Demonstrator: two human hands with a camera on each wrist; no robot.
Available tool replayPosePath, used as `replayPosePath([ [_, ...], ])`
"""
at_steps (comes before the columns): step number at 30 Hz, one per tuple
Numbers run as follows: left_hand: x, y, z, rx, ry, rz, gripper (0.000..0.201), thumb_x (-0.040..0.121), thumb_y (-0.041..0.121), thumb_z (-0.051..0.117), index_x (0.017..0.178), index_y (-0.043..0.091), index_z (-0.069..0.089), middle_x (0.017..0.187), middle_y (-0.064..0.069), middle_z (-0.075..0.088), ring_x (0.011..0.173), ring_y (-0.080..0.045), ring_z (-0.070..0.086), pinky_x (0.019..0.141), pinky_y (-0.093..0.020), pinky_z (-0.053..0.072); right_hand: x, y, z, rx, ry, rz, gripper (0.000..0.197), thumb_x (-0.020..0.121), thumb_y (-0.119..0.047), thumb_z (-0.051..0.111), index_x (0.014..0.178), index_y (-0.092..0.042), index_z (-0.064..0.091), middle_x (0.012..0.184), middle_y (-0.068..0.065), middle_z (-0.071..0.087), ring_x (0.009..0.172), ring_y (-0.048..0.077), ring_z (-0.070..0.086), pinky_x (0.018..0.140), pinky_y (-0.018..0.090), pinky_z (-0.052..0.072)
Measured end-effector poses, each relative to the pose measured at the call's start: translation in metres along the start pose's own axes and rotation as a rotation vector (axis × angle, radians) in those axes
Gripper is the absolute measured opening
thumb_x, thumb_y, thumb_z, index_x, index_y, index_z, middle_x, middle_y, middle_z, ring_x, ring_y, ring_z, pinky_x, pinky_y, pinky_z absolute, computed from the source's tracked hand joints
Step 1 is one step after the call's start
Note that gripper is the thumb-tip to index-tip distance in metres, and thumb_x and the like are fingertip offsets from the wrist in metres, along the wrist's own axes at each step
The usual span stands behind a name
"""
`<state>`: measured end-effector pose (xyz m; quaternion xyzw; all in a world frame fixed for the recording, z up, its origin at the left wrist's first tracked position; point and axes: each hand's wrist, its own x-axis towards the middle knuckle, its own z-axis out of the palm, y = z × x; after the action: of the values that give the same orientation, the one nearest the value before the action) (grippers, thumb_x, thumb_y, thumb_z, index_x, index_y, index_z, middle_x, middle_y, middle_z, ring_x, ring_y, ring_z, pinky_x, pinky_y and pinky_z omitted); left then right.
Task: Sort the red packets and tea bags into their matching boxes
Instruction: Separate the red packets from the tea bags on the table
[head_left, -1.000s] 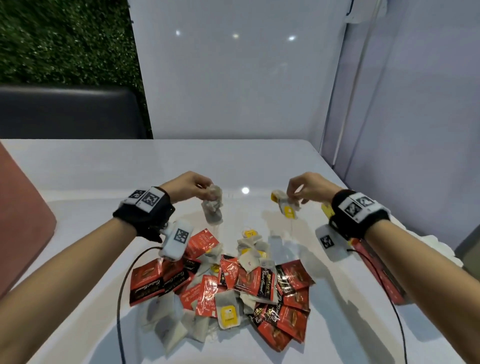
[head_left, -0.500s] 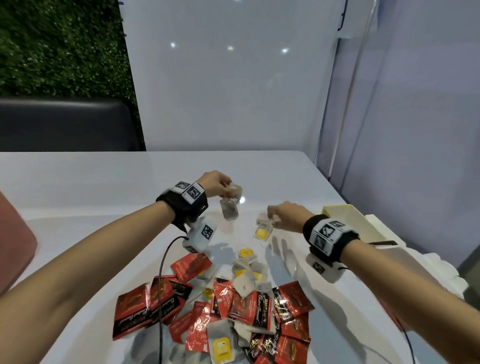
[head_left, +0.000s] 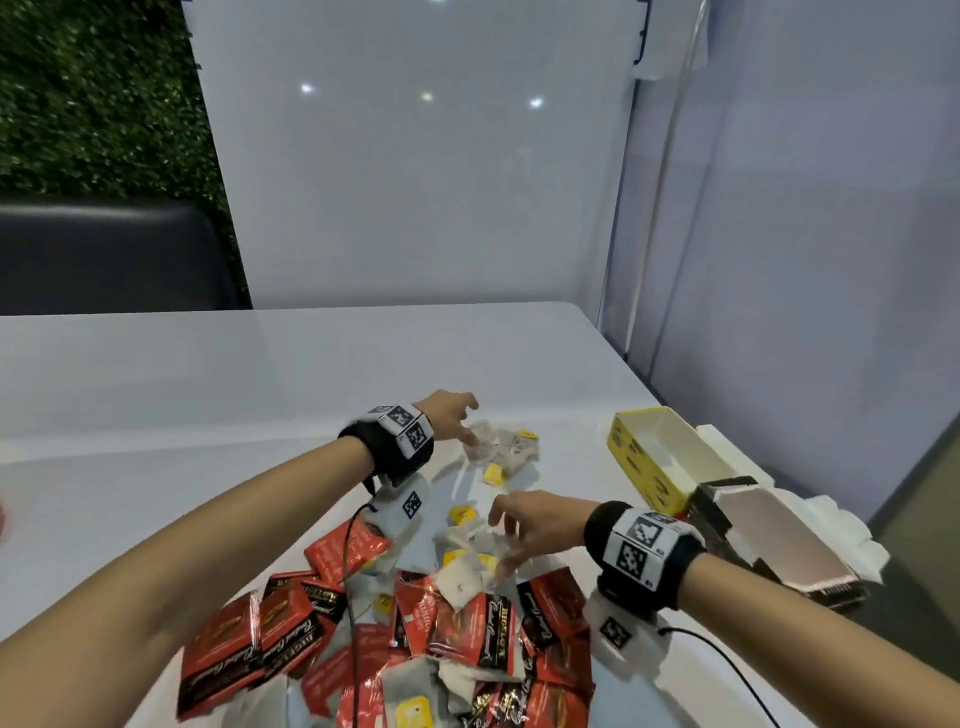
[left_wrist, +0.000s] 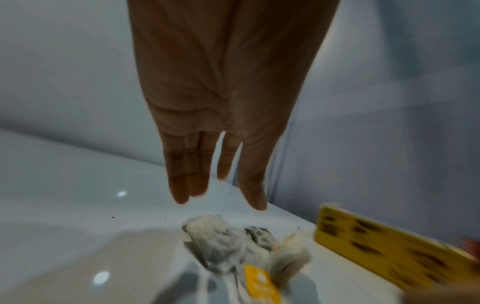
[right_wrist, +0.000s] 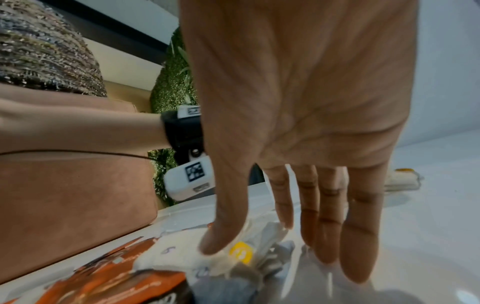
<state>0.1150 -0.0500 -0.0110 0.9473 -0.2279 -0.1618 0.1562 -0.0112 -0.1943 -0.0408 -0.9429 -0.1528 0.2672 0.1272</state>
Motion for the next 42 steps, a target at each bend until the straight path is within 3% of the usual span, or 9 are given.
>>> replayPosePath([
  [3,-0.025,-0.006,0.013,-0.082,-0.287,0.034,0.056,0.081,0.019,0.072,0.131,0.014,0.046,0.125,-0.012,0.054,0.110,-0.027,0.057,0.078,-0.028,0.052,0.002,-0.002,0.007,-0.039,-0.007,-0.005,0.070,0.072,-0.034,0.078,0.127,-0.011,0.042,0.126,0.012,0.047,0.107,0.027,0.051,0.085,0.032,0.042],
  [6,-0.046,-0.006,0.031,0.143,-0.437,0.123,0.067,0.076,0.020,0.076,0.134,0.023,0.043,0.129,-0.009,0.041,0.118,-0.025,0.051,0.091,-0.037,0.050,0.004,-0.009,0.012,-0.064,0.037,-0.031,0.063,0.072,-0.024,0.078,0.123,-0.008,0.045,0.123,0.015,0.049,0.110,0.030,0.050,0.077,0.028,0.037],
  [15,-0.061,-0.004,0.052,0.233,-0.292,0.221,0.035,0.080,0.019,0.071,0.111,0.009,0.057,0.117,-0.012,0.060,0.101,-0.023,0.057,0.079,-0.024,0.039,-0.007,-0.014,0.026,0.074,0.270,-0.093,0.012,0.083,-0.010,0.063,0.084,-0.015,0.052,0.099,0.015,0.066,0.080,0.020,0.055,0.060,0.023,0.039],
  [18,-0.069,-0.012,0.045,0.174,-0.261,0.182,0.031,0.076,0.026,0.074,0.100,0.013,0.060,0.102,-0.006,0.063,0.091,-0.018,0.057,0.078,-0.026,0.043,-0.011,-0.010,0.027,0.156,0.321,-0.095,0.008,0.083,-0.004,0.060,0.084,-0.012,0.058,0.095,0.014,0.067,0.079,0.020,0.059,0.059,0.014,0.040],
  [22,-0.080,-0.021,0.029,0.089,-0.165,0.193,0.027,0.073,0.032,0.077,0.084,0.020,0.055,0.085,0.001,0.058,0.081,-0.018,0.057,0.068,-0.025,0.044,-0.014,-0.006,0.030,0.356,0.272,-0.083,0.025,0.082,-0.007,0.064,0.102,-0.015,0.052,0.100,0.014,0.067,0.073,0.022,0.063,0.067,0.029,0.054],
  [26,-0.088,-0.023,0.017,0.065,-0.090,0.230,0.025,0.074,0.032,0.076,0.082,0.022,0.054,0.077,0.003,0.054,0.071,-0.011,0.047,0.059,-0.019,0.035,-0.012,-0.012,0.027,0.443,0.141,-0.104,0.050,0.084,-0.018,0.067,0.128,-0.021,0.045,0.105,0.002,0.051,0.067,0.012,0.059,0.056,0.017,0.052],
  [30,-0.090,-0.025,0.002,-0.028,-0.002,0.218,0.022,0.076,0.023,0.075,0.081,0.018,0.054,0.074,0.009,0.051,0.065,-0.003,0.051,0.057,-0.014,0.042,-0.005,-0.018,0.024,0.275,0.185,-0.124,0.037,0.078,-0.010,0.072,0.114,-0.014,0.062,0.100,0.007,0.059,0.085,0.017,0.057,0.074,0.027,0.050],
  [35,-0.084,-0.031,-0.032,-0.198,0.157,0.186,0.013,0.083,0.009,0.068,0.089,0.013,0.058,0.087,-0.003,0.058,0.067,-0.023,0.065,0.054,-0.019,0.055,-0.009,-0.016,0.025,0.330,0.343,-0.112,0.027,0.072,-0.005,0.076,0.097,-0.001,0.069,0.066,-0.007,0.054,0.059,0.006,0.050,0.059,0.017,0.042],
  [42,-0.055,-0.025,-0.040,-0.127,0.241,0.120,0.015,0.085,0.009,0.059,0.099,0.012,0.062,0.089,-0.003,0.062,0.063,-0.015,0.060,0.054,-0.006,0.045,-0.045,0.008,0.004,0.579,0.586,-0.102,0.016,0.071,0.000,0.074,0.082,-0.009,0.066,0.076,0.004,0.060,0.063,0.015,0.060,0.058,0.021,0.054],
])
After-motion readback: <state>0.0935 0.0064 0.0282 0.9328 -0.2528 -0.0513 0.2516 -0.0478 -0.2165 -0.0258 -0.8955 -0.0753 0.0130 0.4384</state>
